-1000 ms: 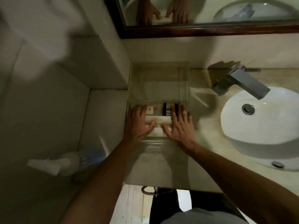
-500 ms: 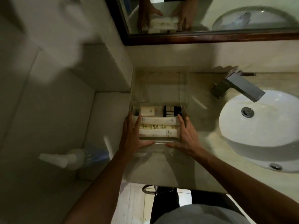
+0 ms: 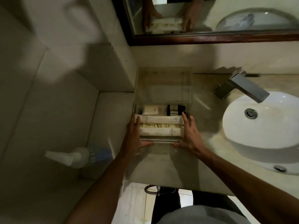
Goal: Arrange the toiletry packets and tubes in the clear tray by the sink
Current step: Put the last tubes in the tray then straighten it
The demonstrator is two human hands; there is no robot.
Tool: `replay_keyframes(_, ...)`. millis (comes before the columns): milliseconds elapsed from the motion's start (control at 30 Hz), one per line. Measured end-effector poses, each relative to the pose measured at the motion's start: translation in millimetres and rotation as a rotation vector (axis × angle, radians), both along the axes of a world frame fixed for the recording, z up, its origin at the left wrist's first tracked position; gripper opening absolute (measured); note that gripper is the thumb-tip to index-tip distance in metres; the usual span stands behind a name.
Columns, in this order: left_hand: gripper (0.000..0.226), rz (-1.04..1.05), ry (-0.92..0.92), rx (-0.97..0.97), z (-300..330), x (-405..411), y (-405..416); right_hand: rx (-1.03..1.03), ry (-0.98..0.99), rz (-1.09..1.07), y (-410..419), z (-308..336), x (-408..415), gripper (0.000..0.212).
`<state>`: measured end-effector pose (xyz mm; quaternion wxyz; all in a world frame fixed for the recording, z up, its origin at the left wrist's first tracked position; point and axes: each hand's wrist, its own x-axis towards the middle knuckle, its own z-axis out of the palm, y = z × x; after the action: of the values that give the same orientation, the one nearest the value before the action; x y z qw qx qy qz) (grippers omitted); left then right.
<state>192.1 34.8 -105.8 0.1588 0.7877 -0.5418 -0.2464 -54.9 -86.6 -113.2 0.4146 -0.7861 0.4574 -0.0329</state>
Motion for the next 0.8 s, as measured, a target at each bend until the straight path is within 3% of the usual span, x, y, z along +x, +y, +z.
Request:
replay_keyframes(500, 0.135, -0.010, -0.015, -0.005, 1.4, 3.4, -20.1, -0.064, -0.043, -0.043, -8.0, 0.4, 3.2, 0.140)
replay_keyframes(667, 0.133, 0.053, -0.036, -0.020, 1.9, 7.6, -40.8, -0.166, -0.064, -0.107, -20.8, 2.9, 10.9, 0.131)
replay_keyframes(800, 0.113, 0.153, -0.107, -0.086, 2.3, 2.3, -53.9, -0.395, -0.023, -0.117, -30.7, 2.6, 18.0, 0.107)
